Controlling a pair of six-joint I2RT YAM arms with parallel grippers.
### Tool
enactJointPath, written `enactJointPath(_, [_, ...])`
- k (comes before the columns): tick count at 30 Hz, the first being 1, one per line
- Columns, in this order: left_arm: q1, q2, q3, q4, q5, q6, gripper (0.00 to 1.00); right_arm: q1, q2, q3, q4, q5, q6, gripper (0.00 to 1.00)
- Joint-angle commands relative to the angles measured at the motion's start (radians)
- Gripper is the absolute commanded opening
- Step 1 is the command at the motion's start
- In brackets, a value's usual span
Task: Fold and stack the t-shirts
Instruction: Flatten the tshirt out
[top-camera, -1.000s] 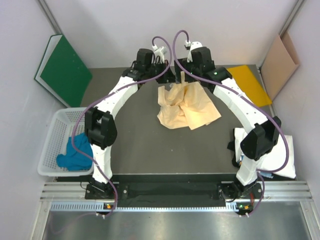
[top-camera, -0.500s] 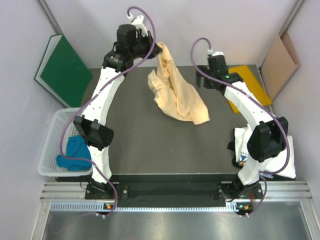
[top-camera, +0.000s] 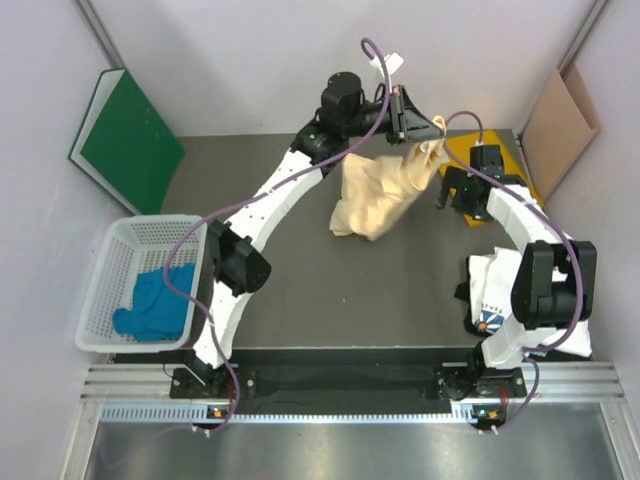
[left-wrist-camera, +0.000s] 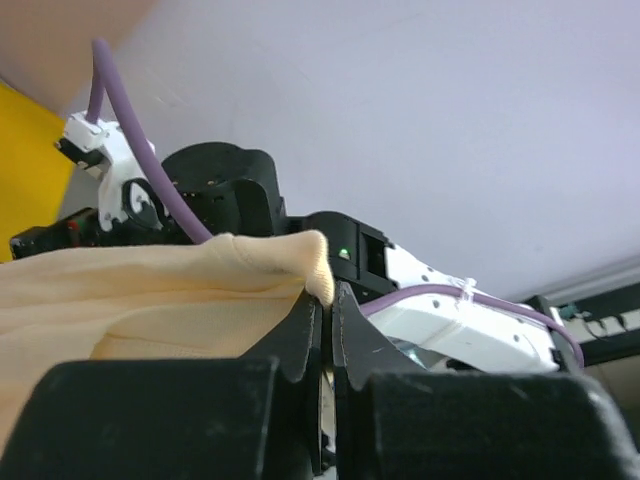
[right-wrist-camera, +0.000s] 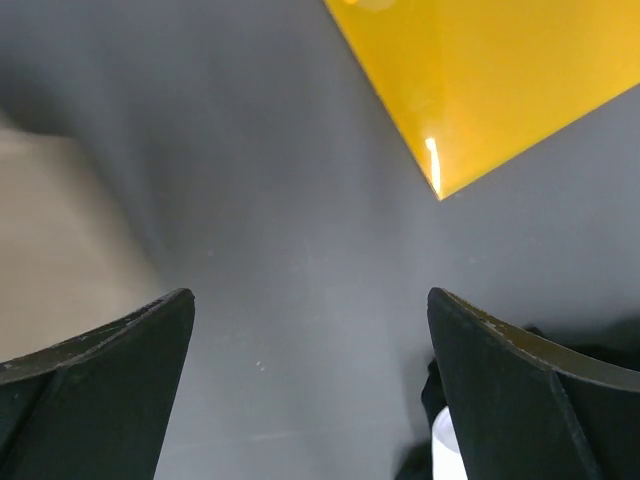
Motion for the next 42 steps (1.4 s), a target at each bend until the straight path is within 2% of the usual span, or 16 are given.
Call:
enactJointPath(1, [0.099,-0.161,0.079,0.248,0.05,-0.136,0.0,0.003,-0.088,-0.032,0.091,-0.066,0.018,1.0])
enactJointPath(3, [0.192,-0.269,0.006,0.217,0.024,-0.112,0.0,0.002,-0.087,-0.047,0.1,-0.074,0.021,1.0])
enactJointPath(5, [0.365,-0.464,-0.23,0.196,-0.06,-0.069,0.0,0.002,-0.092,-0.059,0.102,-0.059,0.027,1.0])
enactJointPath(7, [0.442,-0.565,-0.396,0.14,-0.138,0.0,0.0,0.002,-0.099,-0.072,0.116,-0.035,0.032,1.0])
enactJointPath(8, [0.505,-0.649,-0.555,0.09,-0.159,0.023,0.0,0.002,-0.101,-0.073,0.119,-0.025,0.035,1.0])
enactJointPath(12, [0.567,-0.782,-0.934,-0.117,-0.199,0.16,0.0,0.002,-0.084,-0.066,0.131,-0.04,0.044,1.0])
enactJointPath(13, [0.567,-0.8,-1.013,-0.139,-0.209,0.204,0.0,0.002,-0.07,-0.061,0.133,-0.045,0.046,1.0])
enactJointPath(14, [0.567,-0.829,-1.153,-0.162,-0.237,0.223,0.0,0.002,-0.061,-0.059,0.139,-0.058,0.047,1.0])
enactJointPath(18, [0.573,-0.863,-1.424,-0.196,-0.318,0.263,0.0,0.006,-0.021,-0.05,0.146,-0.109,0.041,0.99])
enactJointPath(21, [0.575,-0.854,-1.463,-0.236,-0.39,0.286,0.0,0.017,-0.003,-0.056,0.185,-0.167,0.024,1.0])
enactJointPath(24, [0.575,-0.825,-1.405,-0.3,-0.433,0.33,0.0,0.043,0.04,-0.04,0.214,-0.23,0.003,1.0])
enactJointPath(30, [0.576,-0.729,-1.263,-0.4,-0.44,0.375,0.0,0.111,0.189,0.042,0.261,-0.318,0.007,1.0])
enactJointPath(36, [0.575,-0.715,-1.262,-0.403,-0.432,0.379,0.0,0.118,0.332,0.129,0.344,-0.423,0.124,0.91])
enactJointPath(42, [0.576,-0.712,-1.273,-0.403,-0.407,0.372,0.0,0.129,0.413,0.22,0.372,-0.451,0.164,0.88])
